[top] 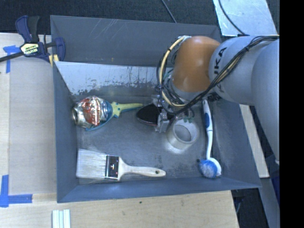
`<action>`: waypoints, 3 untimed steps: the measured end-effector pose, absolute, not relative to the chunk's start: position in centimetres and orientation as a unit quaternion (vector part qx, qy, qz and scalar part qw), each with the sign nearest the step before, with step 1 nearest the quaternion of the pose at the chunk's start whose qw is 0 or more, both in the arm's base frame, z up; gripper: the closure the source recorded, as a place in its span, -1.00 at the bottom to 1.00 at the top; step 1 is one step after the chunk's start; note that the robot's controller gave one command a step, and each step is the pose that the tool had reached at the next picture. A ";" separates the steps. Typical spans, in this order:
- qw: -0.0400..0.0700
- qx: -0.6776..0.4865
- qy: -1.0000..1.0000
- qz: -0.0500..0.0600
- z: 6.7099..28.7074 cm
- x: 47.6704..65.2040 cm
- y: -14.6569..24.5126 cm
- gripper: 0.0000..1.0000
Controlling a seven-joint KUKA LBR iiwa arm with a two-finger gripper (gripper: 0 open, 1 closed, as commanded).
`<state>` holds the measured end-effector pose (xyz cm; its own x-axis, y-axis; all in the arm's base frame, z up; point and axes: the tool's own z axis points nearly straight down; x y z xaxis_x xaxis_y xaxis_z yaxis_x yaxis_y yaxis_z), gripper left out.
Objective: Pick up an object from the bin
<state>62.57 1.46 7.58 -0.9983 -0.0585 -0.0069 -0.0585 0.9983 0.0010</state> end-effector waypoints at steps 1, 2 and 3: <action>0.003 -0.029 1.000 0.001 7.6 62.6 1.5 1.00; 0.002 -0.029 1.000 0.001 8.7 62.4 1.4 1.00; 0.005 -0.029 1.000 0.001 10.7 62.6 1.4 1.00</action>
Offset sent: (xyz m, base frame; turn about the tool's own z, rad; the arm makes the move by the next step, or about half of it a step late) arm 0.0000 0.0000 0.0365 0.0002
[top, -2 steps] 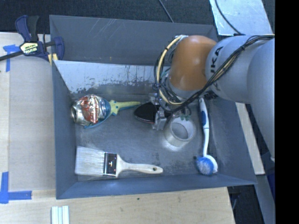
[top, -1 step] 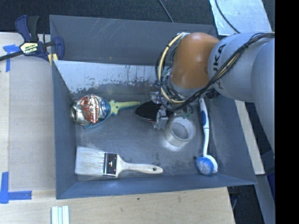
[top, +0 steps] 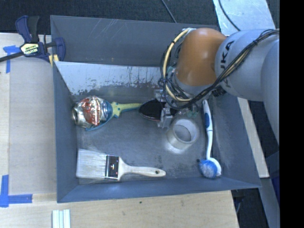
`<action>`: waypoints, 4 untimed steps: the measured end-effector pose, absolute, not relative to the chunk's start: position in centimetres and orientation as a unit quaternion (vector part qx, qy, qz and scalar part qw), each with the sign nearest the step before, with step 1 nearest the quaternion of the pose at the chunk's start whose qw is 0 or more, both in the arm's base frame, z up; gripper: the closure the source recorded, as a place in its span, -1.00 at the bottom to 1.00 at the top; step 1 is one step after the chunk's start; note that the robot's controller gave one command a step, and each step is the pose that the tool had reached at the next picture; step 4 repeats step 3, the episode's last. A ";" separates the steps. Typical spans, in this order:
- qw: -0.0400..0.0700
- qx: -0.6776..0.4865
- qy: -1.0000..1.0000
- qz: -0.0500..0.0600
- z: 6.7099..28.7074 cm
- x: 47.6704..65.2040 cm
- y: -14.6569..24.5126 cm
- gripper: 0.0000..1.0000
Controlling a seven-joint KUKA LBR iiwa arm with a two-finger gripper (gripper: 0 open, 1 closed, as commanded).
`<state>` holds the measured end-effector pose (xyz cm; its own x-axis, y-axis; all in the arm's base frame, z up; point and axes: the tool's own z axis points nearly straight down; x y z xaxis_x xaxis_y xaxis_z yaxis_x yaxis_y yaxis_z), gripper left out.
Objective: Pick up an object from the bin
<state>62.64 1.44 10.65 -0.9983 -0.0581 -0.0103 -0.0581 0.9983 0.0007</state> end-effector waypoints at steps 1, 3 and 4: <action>0.006 -0.029 1.000 0.001 11.1 62.7 1.4 1.00; 0.004 -0.029 1.000 0.001 16.4 62.5 1.4 1.00; 0.004 -0.029 1.000 0.001 16.4 62.5 1.4 1.00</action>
Offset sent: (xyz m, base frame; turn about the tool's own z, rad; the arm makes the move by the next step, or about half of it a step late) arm 0.0004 0.0000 0.0297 0.0001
